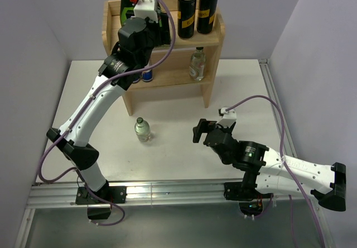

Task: Place and organize the beverage onto the shelf

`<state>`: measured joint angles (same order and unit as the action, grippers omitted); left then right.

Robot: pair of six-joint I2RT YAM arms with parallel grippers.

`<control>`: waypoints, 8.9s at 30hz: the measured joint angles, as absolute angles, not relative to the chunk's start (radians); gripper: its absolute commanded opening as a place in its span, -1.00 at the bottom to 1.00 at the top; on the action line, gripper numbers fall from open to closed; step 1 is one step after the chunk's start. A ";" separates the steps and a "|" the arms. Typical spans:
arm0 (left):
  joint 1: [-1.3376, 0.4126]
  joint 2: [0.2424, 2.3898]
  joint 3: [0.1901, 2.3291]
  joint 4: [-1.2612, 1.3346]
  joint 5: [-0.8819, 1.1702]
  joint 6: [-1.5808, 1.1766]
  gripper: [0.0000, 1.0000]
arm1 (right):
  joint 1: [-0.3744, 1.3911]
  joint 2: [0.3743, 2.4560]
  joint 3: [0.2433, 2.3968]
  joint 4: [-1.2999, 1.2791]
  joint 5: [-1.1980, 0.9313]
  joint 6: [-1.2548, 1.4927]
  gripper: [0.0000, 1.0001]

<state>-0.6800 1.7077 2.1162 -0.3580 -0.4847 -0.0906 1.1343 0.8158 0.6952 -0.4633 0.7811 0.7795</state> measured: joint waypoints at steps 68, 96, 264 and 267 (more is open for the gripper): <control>-0.608 1.641 1.891 -0.241 -0.607 -0.109 0.99 | 1.134 0.822 0.666 -0.414 0.760 0.777 1.00; -0.707 1.176 1.556 -0.557 -0.545 -0.227 0.99 | 1.208 1.131 0.666 -0.033 0.365 0.572 1.00; -0.391 0.907 1.086 -0.385 -0.352 -0.231 0.99 | 0.718 1.835 1.485 0.236 0.859 0.209 0.78; -0.389 0.907 1.086 -0.385 -0.352 -0.231 0.99 | 0.717 1.836 1.485 0.232 0.853 0.216 0.85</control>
<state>-0.3889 0.9073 1.0863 -0.3847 -0.3519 -0.2314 0.7174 1.8359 1.4849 0.2317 0.8528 0.2157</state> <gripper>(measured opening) 0.995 0.892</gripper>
